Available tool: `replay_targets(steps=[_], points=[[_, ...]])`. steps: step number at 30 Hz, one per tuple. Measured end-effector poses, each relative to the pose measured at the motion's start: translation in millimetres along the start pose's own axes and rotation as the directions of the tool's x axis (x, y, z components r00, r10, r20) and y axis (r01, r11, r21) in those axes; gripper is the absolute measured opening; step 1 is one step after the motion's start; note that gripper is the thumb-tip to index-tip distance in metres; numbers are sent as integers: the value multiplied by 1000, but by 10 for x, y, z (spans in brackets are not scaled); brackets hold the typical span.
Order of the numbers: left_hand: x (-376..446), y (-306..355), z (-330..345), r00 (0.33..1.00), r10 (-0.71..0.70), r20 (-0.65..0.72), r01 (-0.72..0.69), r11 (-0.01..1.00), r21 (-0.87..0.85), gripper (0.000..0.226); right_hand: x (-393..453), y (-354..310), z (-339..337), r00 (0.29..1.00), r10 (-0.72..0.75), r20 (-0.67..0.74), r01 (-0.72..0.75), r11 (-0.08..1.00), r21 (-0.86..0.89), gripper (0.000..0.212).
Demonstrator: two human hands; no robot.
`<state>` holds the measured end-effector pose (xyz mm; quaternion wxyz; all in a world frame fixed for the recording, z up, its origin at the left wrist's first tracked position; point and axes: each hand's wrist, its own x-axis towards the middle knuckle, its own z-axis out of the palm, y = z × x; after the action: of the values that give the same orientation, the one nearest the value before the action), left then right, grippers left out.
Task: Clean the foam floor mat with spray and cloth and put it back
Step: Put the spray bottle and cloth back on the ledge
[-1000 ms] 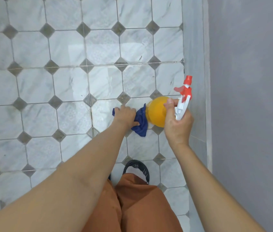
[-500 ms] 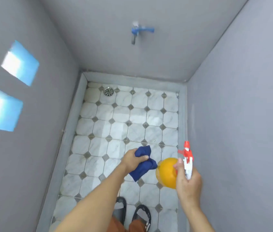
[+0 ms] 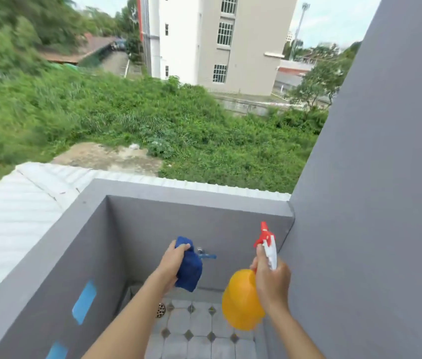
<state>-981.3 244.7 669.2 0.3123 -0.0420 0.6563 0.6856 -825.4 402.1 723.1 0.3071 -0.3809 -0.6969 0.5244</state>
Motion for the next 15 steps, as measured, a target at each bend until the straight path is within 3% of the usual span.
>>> replay_targets(steps=[6,15], points=[[705,916,124,985,163,-50,-161,986,49,27,967,-625,465,998,-43,43,39,995,94,41],[1866,1337,196,998,-9,68,-4,982,191,77,2273,-868,1303,984,-54,168,52,998,21,30]])
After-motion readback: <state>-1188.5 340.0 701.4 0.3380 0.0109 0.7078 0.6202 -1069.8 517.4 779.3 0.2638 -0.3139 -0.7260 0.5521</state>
